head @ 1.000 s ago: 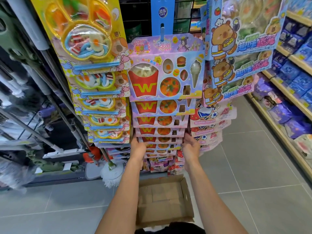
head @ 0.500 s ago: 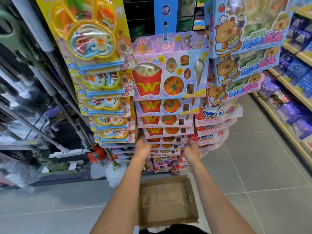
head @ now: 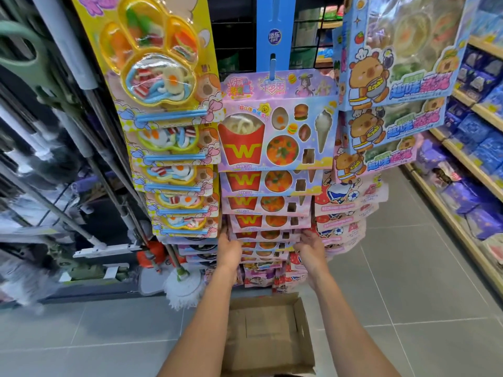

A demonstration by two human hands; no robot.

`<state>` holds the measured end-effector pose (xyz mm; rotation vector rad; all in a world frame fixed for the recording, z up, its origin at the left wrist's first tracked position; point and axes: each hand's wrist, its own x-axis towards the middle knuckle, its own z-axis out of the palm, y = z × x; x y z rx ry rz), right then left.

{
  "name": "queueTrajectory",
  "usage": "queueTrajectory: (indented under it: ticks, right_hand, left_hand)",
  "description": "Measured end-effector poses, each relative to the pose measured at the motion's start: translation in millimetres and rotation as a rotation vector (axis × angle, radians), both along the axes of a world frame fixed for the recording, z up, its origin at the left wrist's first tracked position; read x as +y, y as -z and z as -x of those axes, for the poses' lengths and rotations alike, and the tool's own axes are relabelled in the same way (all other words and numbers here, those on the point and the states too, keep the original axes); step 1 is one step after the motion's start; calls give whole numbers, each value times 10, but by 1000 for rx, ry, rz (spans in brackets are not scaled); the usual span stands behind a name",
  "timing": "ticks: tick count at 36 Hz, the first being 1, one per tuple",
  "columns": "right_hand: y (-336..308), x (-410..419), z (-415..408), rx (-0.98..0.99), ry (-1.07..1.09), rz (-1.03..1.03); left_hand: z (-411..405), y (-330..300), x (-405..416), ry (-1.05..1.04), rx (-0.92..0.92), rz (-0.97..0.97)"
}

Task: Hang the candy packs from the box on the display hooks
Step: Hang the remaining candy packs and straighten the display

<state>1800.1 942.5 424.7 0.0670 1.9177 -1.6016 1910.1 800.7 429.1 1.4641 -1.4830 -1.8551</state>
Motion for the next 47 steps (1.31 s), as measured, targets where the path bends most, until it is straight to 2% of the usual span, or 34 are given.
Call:
queueTrajectory:
  ticks: [4,9,21,25,28,31,33,36,38,42,44,47]
  right_hand:
    - [-4,18,-58,95,114,33]
    - [-55,-30,-158,187,29,71]
    - [-89,-3,-126,89,8,119]
    - [-7,-41,-189,84,147,37]
    - [-7,-106,-313,118,203,-57]
    - [-251,-227,-482,236,75,12]
    - [-526,-332,-606,401,11,89]
    - [-980,-505,-746,618,30,213]
    - [-1283,-619,-777,729,91,287]
    - [-1809,-835,-736,789,124,423]
    - [-1983,-945,-711,727,44,469]
    - [-2144,-1088,-725,694,-78,470]
  left_hand:
    - [-15,18,55,-77,14,29]
    - [-36,11,111,-81,54,35]
    - [-84,-108,185,15,83,4]
    - [-146,-130,229,-7,128,-26]
    - [-249,-72,232,-80,91,-40]
    - [-406,-71,267,-307,96,62]
    - [-513,-209,264,-503,72,269]
    - [-600,-600,124,-723,151,513]
    - [-641,-881,-65,-788,226,642]
    - [-694,-1393,-481,-789,434,781]
    - [-698,-1640,-650,-717,537,749]
    - [-658,-1893,-863,-516,568,658]
